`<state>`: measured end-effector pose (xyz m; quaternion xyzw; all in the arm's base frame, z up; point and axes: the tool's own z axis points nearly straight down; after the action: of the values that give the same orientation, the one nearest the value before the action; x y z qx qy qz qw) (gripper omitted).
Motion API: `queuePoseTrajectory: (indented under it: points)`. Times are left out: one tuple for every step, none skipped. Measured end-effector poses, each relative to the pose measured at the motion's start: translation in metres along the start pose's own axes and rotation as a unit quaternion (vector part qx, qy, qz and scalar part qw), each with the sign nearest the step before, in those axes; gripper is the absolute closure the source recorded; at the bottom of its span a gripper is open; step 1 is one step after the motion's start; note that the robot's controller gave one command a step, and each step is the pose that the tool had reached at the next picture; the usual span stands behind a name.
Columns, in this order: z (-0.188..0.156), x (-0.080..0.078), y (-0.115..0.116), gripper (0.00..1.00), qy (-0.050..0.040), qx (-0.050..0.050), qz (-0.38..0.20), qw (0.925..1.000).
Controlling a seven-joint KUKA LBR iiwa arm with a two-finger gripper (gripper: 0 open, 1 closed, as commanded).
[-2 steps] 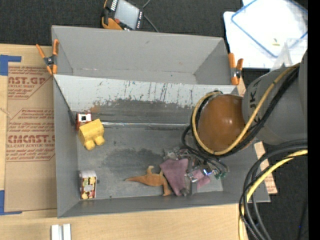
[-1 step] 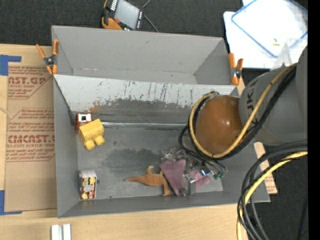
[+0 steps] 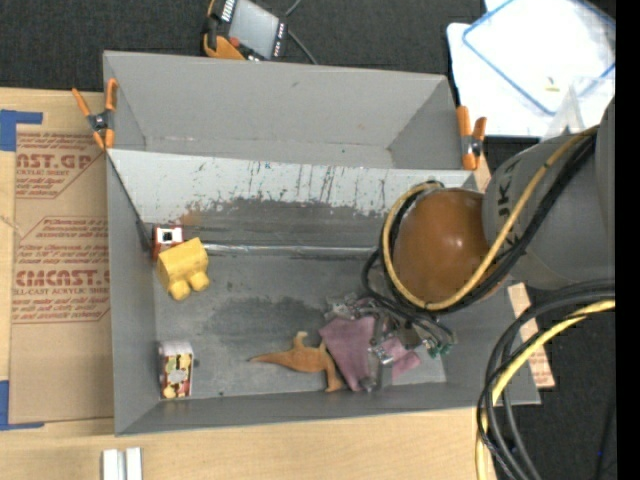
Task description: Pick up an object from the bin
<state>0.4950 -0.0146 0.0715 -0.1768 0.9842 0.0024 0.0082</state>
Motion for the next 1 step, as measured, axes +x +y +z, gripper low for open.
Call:
queuePoseTrajectory:
  points:
    - [-0.0007,-0.0004,0.0067,1.0,-0.0028,0.002,-0.017,0.9998]
